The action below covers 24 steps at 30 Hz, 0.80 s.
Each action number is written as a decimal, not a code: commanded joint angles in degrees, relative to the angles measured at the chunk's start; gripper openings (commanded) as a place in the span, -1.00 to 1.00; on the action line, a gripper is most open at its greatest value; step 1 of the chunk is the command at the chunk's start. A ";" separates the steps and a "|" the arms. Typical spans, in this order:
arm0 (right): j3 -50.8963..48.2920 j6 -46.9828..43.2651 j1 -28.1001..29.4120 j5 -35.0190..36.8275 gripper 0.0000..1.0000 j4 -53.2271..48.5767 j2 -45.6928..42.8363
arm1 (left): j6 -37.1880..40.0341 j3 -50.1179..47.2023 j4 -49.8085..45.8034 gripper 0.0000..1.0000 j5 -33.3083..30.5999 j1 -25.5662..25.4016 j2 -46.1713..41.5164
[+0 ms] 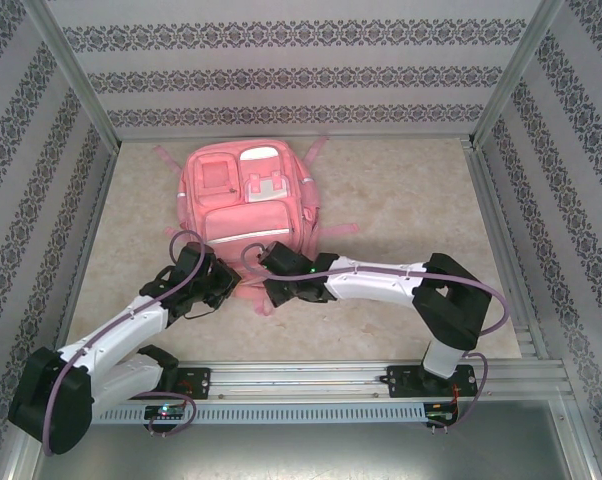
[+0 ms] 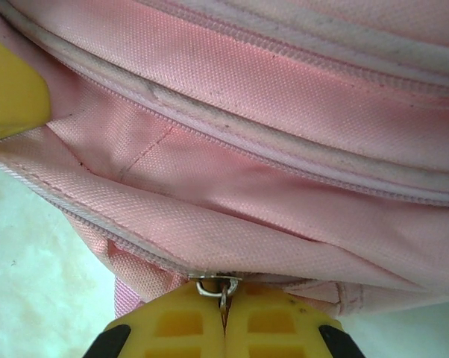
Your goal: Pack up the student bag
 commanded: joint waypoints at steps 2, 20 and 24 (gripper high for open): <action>-1.08 -3.95 -2.07 1.73 -1.00 -4.27 -1.59 | 4.65 3.21 -4.59 -1.00 -3.80 1.32 -2.06; -2.97 -5.95 -2.03 -0.73 -0.77 0.23 -0.57 | 7.49 4.07 -3.51 -1.00 -3.21 1.40 -0.51; -6.88 -4.36 -1.73 -0.08 -0.69 6.74 -1.42 | 7.32 3.82 -2.78 -1.00 -2.76 1.47 -0.25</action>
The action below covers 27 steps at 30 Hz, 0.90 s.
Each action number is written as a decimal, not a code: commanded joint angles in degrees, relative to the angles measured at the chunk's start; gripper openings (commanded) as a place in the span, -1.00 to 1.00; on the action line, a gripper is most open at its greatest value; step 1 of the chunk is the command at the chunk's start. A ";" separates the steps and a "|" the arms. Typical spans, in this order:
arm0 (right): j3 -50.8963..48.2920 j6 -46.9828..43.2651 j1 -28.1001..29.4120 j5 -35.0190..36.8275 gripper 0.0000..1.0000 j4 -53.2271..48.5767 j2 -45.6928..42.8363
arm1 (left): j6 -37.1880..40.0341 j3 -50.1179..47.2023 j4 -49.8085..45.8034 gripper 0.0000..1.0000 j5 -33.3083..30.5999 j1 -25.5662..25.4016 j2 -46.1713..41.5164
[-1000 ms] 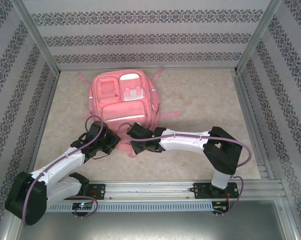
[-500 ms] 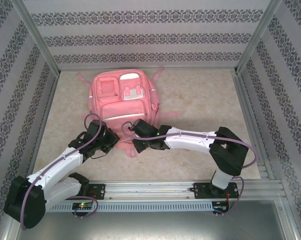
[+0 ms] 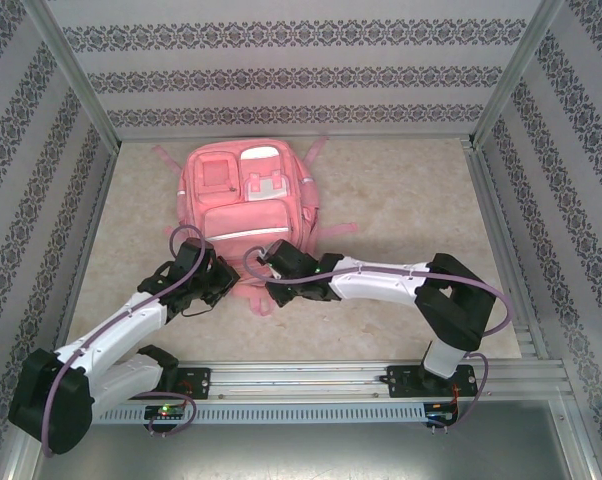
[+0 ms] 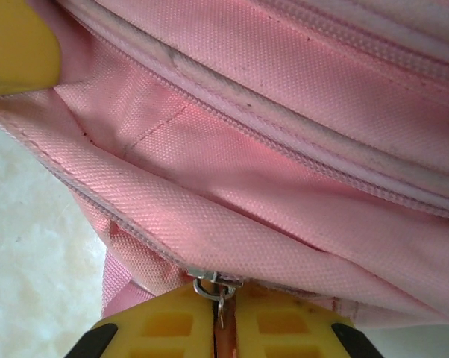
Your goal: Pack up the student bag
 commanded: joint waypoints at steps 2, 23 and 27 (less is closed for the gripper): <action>-3.96 1.94 -0.41 3.83 -0.68 2.36 -0.77 | 1.72 0.91 1.88 -1.00 -1.87 1.10 -0.59; -9.07 4.08 0.84 4.02 -0.55 4.87 -3.36 | 1.50 0.69 2.29 -1.00 -1.97 1.24 -0.06; -9.81 4.66 0.93 3.66 -0.53 5.70 -2.74 | 1.29 0.41 2.61 -1.00 -1.83 1.29 -0.04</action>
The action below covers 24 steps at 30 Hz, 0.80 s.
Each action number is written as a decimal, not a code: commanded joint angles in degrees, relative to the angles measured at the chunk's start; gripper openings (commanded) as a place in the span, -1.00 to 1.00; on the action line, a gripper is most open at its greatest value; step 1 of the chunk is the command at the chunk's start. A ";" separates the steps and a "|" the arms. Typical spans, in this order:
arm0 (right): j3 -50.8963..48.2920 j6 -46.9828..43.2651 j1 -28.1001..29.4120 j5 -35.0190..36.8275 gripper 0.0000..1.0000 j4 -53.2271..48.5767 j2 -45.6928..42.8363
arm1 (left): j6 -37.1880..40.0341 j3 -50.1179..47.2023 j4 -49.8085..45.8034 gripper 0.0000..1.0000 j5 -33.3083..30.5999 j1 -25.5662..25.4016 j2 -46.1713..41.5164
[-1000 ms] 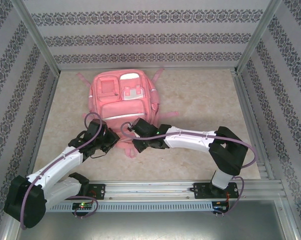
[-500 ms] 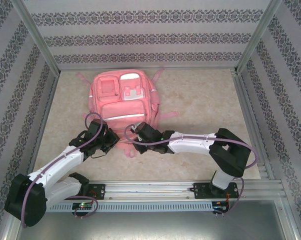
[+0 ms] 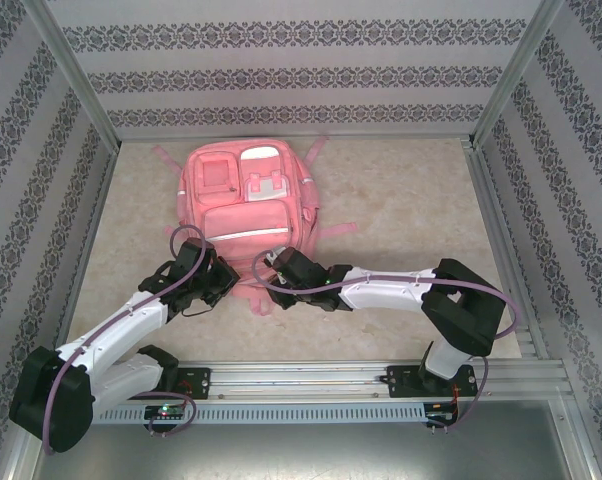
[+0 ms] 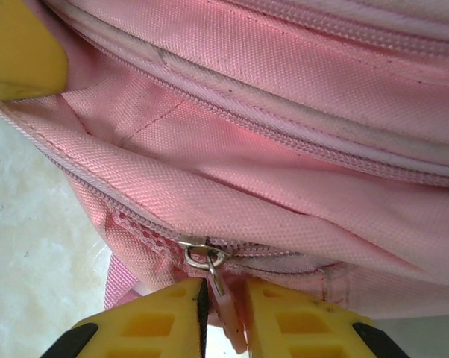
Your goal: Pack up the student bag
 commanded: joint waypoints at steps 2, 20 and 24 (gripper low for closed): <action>-3.18 1.86 0.15 2.28 -0.55 -2.83 0.92 | 1.19 0.26 2.70 -1.00 -1.91 1.40 -0.47; -12.51 3.15 0.24 5.76 -1.00 10.44 -3.15 | 1.83 0.40 2.51 -1.00 -2.26 1.89 -0.47; -11.77 -0.77 -1.15 4.77 -1.00 6.48 -5.94 | 4.19 2.18 -0.32 -1.00 -3.78 1.86 -0.77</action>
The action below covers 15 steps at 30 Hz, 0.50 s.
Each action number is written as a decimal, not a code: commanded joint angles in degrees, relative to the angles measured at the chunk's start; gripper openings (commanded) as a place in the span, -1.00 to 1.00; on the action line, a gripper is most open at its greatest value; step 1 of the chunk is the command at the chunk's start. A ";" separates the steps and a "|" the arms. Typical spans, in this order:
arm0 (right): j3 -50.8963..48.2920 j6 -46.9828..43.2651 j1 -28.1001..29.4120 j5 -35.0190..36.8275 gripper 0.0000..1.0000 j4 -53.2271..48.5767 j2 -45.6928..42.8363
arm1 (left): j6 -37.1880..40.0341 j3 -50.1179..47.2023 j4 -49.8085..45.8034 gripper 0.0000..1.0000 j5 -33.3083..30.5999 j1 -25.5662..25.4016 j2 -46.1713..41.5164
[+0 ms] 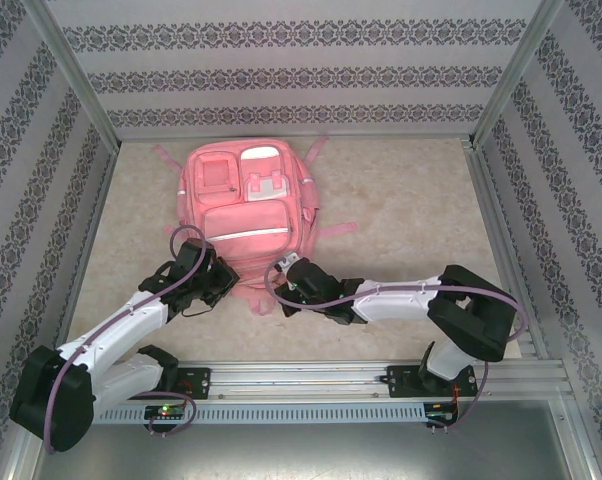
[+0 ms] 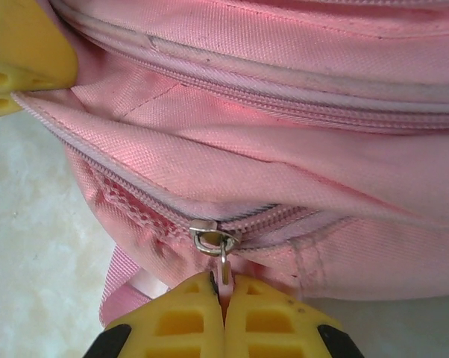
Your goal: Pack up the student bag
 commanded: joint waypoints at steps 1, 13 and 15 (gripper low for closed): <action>-0.68 -3.55 -2.10 3.37 -1.00 -8.54 -2.12 | 3.92 2.73 -0.90 -1.00 -4.21 1.54 -1.21; 2.45 -6.49 -6.98 1.18 -1.00 -15.92 -2.51 | 7.86 4.96 -4.80 -1.00 -6.33 1.55 -1.68; 2.66 -6.87 -7.31 1.18 -1.00 -16.33 -2.80 | 10.04 6.51 -6.92 -1.00 -7.53 1.52 -1.79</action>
